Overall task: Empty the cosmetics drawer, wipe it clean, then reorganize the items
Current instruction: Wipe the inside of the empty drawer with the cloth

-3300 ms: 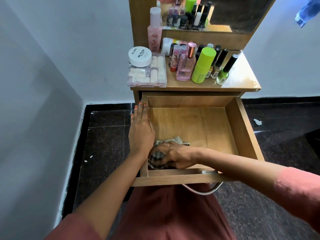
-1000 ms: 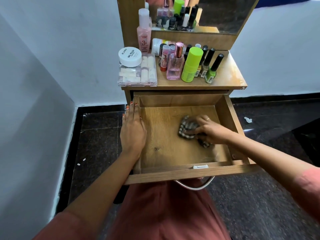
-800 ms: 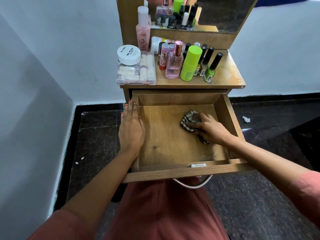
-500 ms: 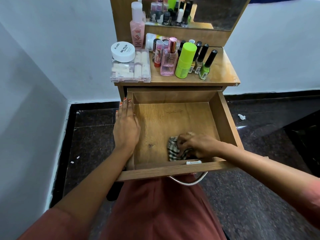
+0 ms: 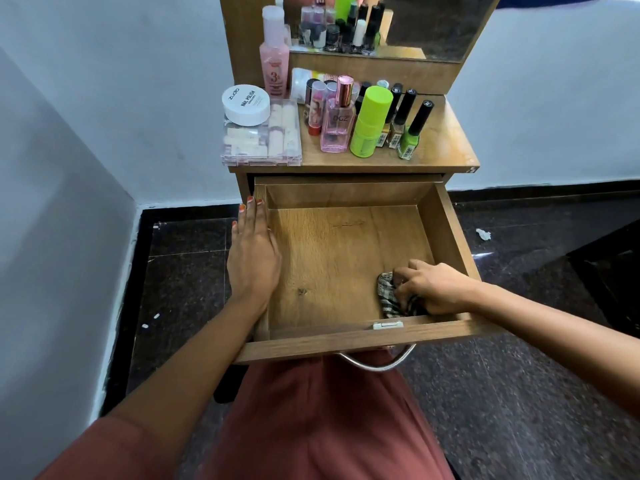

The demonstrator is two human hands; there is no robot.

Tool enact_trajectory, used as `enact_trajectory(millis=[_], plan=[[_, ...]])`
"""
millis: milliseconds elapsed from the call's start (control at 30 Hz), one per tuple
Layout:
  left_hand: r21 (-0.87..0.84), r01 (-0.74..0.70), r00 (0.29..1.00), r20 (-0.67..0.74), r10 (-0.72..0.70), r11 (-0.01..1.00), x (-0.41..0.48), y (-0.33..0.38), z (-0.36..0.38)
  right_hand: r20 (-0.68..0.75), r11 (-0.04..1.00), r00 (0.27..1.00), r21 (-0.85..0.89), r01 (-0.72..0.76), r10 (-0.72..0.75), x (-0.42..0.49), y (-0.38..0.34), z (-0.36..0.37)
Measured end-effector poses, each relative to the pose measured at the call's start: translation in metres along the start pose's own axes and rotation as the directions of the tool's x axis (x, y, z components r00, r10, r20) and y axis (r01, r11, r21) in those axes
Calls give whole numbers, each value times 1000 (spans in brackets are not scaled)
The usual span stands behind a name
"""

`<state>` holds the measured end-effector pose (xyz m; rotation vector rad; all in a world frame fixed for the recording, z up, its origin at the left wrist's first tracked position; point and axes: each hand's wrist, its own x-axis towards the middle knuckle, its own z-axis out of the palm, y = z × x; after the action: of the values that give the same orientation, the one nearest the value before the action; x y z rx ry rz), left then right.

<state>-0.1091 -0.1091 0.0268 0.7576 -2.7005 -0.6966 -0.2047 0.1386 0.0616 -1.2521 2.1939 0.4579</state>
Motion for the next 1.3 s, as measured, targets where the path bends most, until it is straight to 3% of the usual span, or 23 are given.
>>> enact_trajectory(millis=[233,433,600,867,1067,1300], plan=[[16,2,1000,-1,-2,1000,-1,-2,-2,-10,986,986,7,166,-166,23,-24,-15],[21,1,1000,6,-1,1000,0,-2,-4,-144,963,962,104,249,-233,44,-69,-22],[20,3,1000,10,-3,1000,0,-3,-3,-88,952,989,274,136,-116,27,-55,-14],[9,0,1000,16,0,1000,-3,-5,-2,147,984,976,60,-170,160,0,-6,-7],[-6,2,1000,23,-1,1000,-1,0,-1,55,978,985,-141,-152,161,8,-2,-9],[-7,10,1000,23,-10,1000,-2,-2,-3,-104,967,972,-121,-222,210,40,23,-37]])
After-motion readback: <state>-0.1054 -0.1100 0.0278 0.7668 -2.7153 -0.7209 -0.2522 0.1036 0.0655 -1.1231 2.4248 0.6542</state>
